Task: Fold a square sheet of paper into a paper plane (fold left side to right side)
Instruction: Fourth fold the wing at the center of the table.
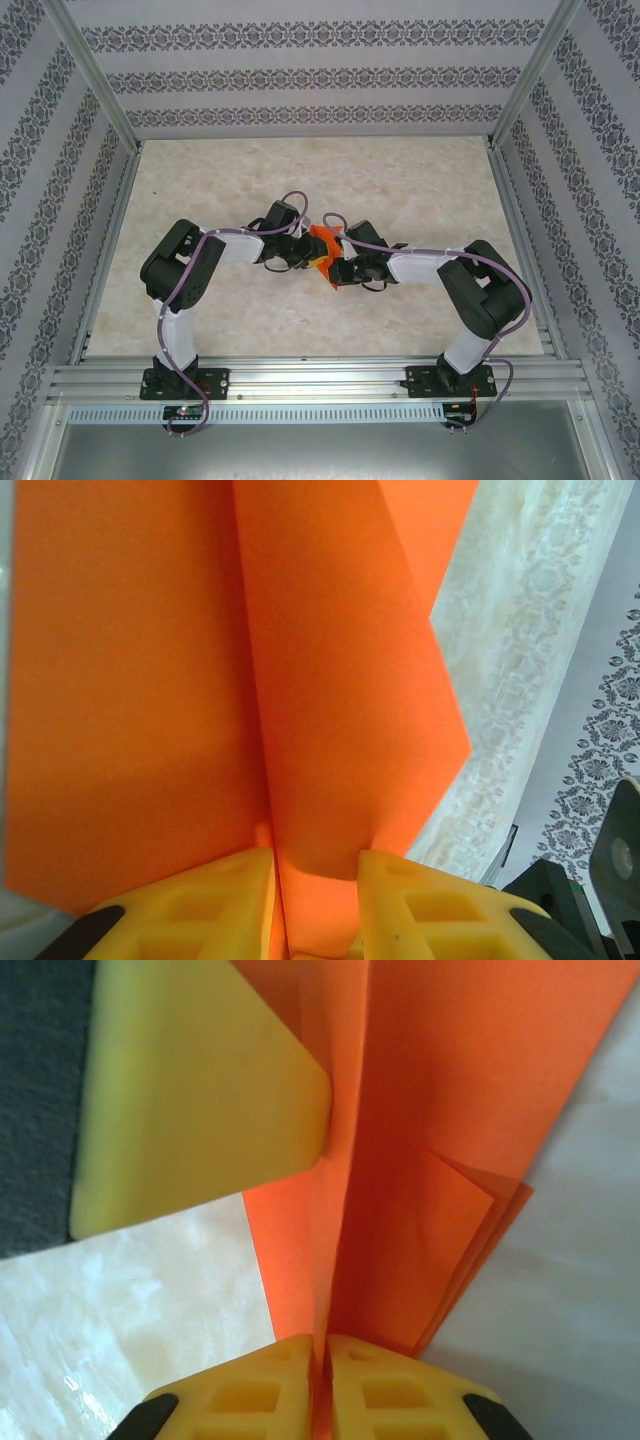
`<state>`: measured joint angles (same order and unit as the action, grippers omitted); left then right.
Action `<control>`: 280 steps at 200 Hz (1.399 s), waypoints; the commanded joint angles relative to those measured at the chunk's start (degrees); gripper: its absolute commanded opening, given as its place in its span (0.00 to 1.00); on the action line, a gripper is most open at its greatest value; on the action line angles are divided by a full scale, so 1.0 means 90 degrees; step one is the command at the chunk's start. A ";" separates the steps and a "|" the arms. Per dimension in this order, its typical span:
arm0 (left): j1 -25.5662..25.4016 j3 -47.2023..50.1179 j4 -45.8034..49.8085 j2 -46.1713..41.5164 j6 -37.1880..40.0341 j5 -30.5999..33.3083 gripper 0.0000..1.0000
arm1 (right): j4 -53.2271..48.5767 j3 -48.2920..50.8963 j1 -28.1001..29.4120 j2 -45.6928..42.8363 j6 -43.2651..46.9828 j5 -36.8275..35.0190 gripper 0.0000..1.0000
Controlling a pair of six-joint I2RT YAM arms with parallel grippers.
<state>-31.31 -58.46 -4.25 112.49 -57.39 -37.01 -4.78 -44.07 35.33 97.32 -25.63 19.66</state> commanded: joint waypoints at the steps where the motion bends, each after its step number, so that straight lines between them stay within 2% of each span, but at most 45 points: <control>1: -0.0067 -0.0126 -0.0145 0.0159 -0.0030 0.0070 0.30 | 0.0083 0.0134 -0.0131 0.0061 -0.0068 0.0029 0.15; 55: -0.0069 -0.0116 -0.0067 0.0216 -0.0013 0.0123 0.30 | 0.0147 0.0219 -0.0429 -0.0357 -0.0143 0.0375 0.27; 94: -0.0066 -0.0153 0.0013 0.0206 0.0024 0.0148 0.30 | 0.0156 0.0240 -0.0756 -0.0673 -0.0146 0.0644 0.30; 111: -0.0066 -0.0151 0.0052 0.0173 0.0055 0.0162 0.30 | -0.0069 0.0124 -0.0801 -0.0733 -0.0011 0.0461 0.30; 131: -0.0066 -0.0148 0.0098 0.0156 0.0082 0.0180 0.30 | -0.0460 -0.0061 -0.0710 -0.0715 0.0186 0.0185 0.32; 186: -0.0066 -0.0183 0.0173 0.0100 0.0110 0.0197 0.30 | -0.0479 -0.0185 -0.0236 -0.0378 0.0131 -0.0200 0.34; 280: -0.0066 -0.0175 0.0172 0.0076 0.0116 0.0207 0.30 | -0.0685 -0.0567 0.0148 0.0122 0.0184 -0.0515 0.31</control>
<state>-31.31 -59.20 -3.81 112.99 -57.34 -36.58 -10.35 -47.55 36.03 97.32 -25.30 17.08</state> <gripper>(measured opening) 0.301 0.315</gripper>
